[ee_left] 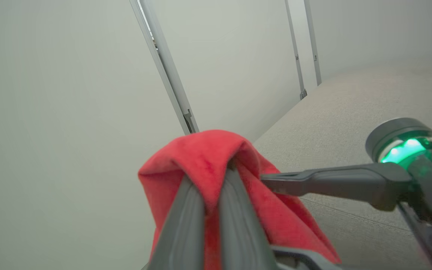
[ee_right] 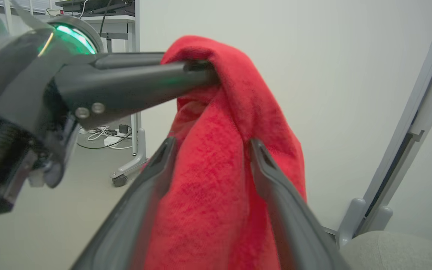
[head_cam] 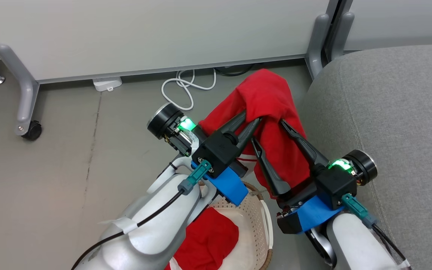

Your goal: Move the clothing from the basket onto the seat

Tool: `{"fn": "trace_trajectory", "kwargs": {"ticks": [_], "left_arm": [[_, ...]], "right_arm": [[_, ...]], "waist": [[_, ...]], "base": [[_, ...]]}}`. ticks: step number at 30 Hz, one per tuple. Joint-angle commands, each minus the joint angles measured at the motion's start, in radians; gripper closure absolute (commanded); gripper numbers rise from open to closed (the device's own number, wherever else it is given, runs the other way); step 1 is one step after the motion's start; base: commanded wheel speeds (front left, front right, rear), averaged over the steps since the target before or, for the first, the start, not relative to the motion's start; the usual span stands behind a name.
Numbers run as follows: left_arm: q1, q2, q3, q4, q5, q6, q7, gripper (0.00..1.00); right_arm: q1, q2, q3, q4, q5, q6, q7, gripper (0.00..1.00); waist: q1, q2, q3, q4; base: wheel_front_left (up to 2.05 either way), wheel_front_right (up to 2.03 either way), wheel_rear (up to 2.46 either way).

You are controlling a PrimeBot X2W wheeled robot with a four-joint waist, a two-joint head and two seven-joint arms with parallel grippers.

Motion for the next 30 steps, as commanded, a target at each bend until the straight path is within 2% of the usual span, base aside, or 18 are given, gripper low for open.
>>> {"fn": "trace_trajectory", "kwargs": {"ticks": [1, 9, 17, 24, 25, 26, 30], "left_arm": [[-0.011, -0.003, -0.004, -0.008, 0.000, 0.004, -0.005, 1.00], [-0.005, -0.019, -0.021, -0.036, -0.010, 0.007, -0.005, 1.00], [0.007, -0.026, -0.043, -0.062, -0.020, 0.006, -0.005, 1.00], [0.008, -0.031, -0.060, -0.073, -0.030, 0.007, -0.005, 1.00], [0.007, -0.031, -0.062, -0.074, -0.031, 0.007, -0.005, 1.00], [0.006, -0.031, -0.063, -0.075, -0.033, 0.007, -0.005, 1.00], [0.006, -0.028, -0.059, -0.075, -0.040, 0.009, -0.005, 1.00]], "right_arm": [[-0.022, 0.000, -0.004, 0.007, -0.009, 0.000, -0.003, 0.00], [-0.039, 0.000, -0.059, 0.073, -0.034, 0.000, -0.003, 0.00], [-0.069, 0.000, -0.072, 0.153, -0.020, 0.000, -0.002, 0.00], [-0.103, 0.000, -0.068, 0.168, 0.008, 0.000, -0.002, 0.00], [-0.102, 0.000, -0.069, 0.168, 0.008, 0.000, -0.002, 0.64], [-0.101, 0.000, -0.072, 0.168, 0.011, 0.000, -0.002, 1.00], [-0.098, 0.000, -0.077, 0.166, 0.012, 0.000, -0.002, 1.00]], "waist": [[0.0000, -0.0001, 0.002, 0.003], [0.0000, -0.0001, 0.002, 0.018], [0.0000, -0.0001, -0.008, 0.024], [0.0000, -0.0001, -0.013, 0.034], [0.0000, -0.0001, -0.014, 0.036], [0.0000, -0.0001, -0.015, 0.038], [0.0000, -0.0001, -0.017, 0.041]], "base": [[0.00, 0.00, 0.00], [0.00, 0.00, 0.00], [0.00, 0.00, 0.00], [0.00, 0.00, 0.00], [0.00, 0.00, 0.00], [0.00, 0.00, 0.00], [0.00, 0.00, 0.00]]}}
